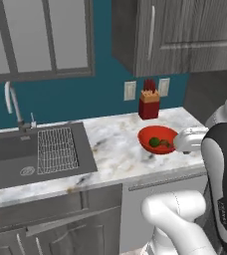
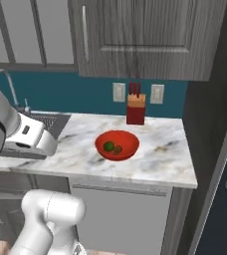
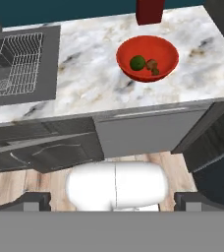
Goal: Take the potato, chicken drumstick, and lime from the freezer and place them in the bowl on the counter.
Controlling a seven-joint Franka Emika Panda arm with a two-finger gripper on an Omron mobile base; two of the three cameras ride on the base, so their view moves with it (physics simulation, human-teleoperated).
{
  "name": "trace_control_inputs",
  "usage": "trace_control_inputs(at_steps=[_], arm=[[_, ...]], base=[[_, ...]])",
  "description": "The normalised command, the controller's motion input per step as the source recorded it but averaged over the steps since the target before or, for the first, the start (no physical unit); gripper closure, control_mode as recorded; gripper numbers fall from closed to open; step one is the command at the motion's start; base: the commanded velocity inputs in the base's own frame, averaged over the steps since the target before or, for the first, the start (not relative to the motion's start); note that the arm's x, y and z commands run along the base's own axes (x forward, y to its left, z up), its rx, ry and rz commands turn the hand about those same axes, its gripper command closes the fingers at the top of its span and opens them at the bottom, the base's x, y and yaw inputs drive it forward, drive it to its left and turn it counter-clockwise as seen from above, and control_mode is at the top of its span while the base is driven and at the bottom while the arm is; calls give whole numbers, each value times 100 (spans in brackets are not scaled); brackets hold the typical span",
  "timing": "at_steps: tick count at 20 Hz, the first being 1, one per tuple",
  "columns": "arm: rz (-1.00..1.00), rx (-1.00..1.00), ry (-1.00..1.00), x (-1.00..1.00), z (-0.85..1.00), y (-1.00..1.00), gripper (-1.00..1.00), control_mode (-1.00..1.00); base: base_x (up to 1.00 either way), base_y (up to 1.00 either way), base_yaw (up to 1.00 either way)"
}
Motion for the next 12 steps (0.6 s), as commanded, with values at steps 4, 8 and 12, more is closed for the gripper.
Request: trace_control_inputs(at_steps=[4,8,12], arm=[[0,0,0,0,0,0,-100,100],[0,0,0,0,0,0,-100,100],[0,0,0,0,0,0,-100,100]], base=[[-100,54,-50],[-93,14,-88],[-75,16,-91]])
